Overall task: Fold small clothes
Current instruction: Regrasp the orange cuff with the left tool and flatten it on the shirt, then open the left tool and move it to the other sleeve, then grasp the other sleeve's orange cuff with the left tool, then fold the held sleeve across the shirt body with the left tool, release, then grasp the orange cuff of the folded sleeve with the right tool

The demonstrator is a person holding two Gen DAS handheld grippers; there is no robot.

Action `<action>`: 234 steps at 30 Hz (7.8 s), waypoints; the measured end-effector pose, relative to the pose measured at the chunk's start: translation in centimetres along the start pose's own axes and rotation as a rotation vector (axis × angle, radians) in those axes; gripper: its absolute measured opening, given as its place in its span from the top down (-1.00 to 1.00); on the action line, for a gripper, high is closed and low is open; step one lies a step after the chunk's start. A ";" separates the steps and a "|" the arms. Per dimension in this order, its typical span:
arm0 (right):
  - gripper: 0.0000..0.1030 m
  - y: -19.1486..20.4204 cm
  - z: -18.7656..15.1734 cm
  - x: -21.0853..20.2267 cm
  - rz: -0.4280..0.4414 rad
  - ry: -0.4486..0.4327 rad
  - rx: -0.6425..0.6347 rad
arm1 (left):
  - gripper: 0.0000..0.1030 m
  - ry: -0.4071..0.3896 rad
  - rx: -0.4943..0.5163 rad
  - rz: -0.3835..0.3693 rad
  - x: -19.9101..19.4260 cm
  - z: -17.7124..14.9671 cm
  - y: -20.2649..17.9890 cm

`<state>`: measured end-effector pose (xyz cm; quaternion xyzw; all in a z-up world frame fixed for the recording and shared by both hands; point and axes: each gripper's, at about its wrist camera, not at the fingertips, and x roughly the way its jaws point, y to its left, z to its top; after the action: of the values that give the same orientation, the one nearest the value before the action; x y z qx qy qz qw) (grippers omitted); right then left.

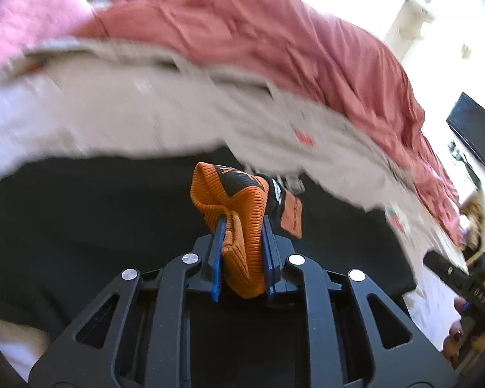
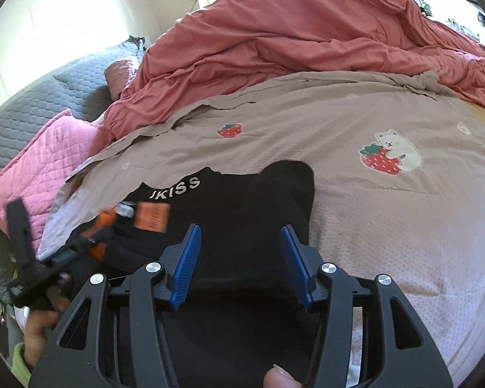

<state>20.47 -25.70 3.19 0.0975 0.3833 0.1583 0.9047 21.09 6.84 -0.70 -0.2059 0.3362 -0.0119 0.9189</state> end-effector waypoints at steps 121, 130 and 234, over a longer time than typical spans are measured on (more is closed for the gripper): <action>-0.91 18.4 -3.9 -4.6 0.157 0.052 -0.341 | -0.81 -0.083 -0.149 0.368 -20.7 -2.6 14.4; -0.91 24.9 -6.1 -2.5 0.220 0.102 -0.445 | -0.81 -0.106 -0.293 0.456 -23.1 -3.1 20.8; 0.86 13.3 -0.7 1.1 0.192 0.082 -0.224 | -0.33 -0.220 -0.086 0.036 -12.1 -4.1 5.6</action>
<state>17.86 -12.88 5.99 0.0256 0.3886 0.2897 0.8743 8.50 12.38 1.74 -0.2390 0.2372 0.0418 0.9407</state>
